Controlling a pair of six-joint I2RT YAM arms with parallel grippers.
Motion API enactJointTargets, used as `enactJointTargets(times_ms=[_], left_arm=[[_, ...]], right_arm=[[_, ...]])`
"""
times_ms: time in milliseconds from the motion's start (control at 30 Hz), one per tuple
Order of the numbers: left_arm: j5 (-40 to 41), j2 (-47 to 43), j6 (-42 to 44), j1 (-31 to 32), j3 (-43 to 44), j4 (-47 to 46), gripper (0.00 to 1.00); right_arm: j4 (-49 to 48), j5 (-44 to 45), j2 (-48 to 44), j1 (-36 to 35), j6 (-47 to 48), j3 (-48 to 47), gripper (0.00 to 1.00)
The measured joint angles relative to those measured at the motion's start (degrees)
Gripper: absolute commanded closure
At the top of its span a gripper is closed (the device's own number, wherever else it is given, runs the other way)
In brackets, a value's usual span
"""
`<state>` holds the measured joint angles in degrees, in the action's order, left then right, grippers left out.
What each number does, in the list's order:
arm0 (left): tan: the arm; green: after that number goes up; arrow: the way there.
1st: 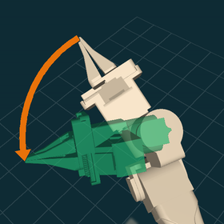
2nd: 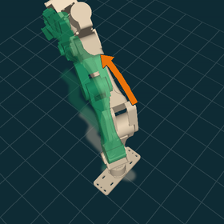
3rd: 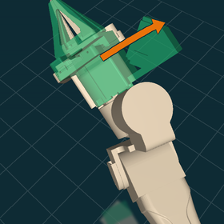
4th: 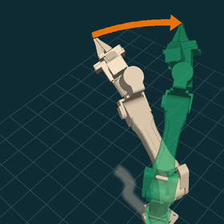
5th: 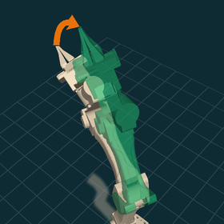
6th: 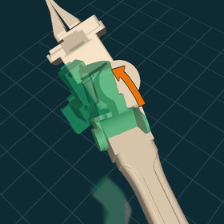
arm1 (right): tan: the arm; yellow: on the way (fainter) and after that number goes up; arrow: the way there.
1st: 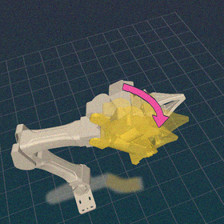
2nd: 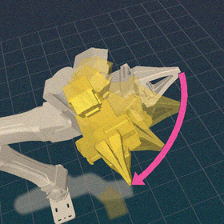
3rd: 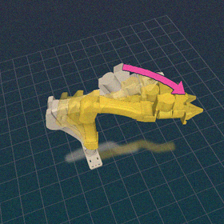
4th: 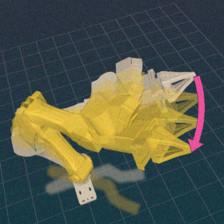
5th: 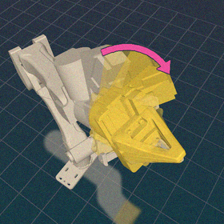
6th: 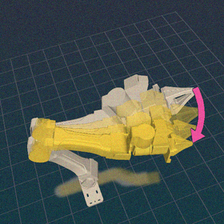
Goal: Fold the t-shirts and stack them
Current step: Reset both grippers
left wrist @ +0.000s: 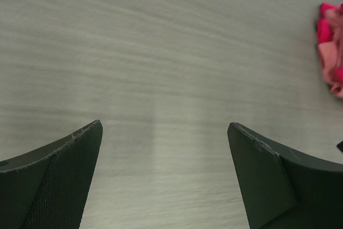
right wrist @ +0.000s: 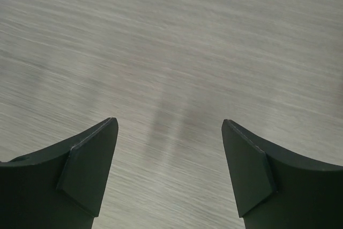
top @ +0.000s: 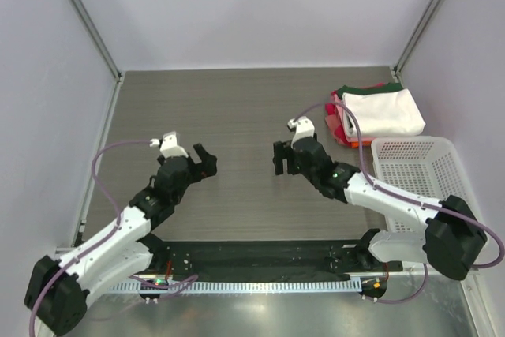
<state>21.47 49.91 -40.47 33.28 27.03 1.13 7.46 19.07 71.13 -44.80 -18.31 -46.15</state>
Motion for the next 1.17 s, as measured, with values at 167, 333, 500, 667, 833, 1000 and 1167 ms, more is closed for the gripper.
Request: enactJointTargets(times_ms=[167, 333, 500, 667, 833, 1000, 1167], left_arm=[[-0.07, -16.0, 3.23, 0.0, -9.46, 4.85, 0.0], [-0.98, -31.63, 5.22, 0.0, -13.14, 8.26, 0.0], [-1.84, -38.51, 5.4, 0.0, -16.72, 8.87, 0.01], [-1.77, -38.4, 5.16, 0.0, -17.22, 9.94, 0.0], [-1.79, -34.45, 4.94, 0.0, -17.18, 10.08, 0.0], [-1.81, -30.82, 4.94, 0.0, -16.96, 10.12, 0.01], [-1.81, -30.05, 4.94, 0.0, -16.94, 10.12, 0.0]], right_arm=[[-8.83, -0.02, -5.55, 1.03, 0.2, 15.65, 0.15], [-13.07, -1.27, -6.49, 1.05, -0.02, 19.82, 0.12], [-18.27, -3.76, -5.25, 1.03, -0.61, 21.55, 0.11], [-21.33, -4.87, -4.79, 1.05, -1.36, 22.8, 0.09], [-22.6, -4.81, -5.31, 1.05, -1.55, 23.34, 0.09], [-22.82, -4.57, -6.01, 1.05, -1.55, 23.37, 0.08], [-22.8, -4.57, -6.78, 1.05, -1.55, 23.41, 0.08]])
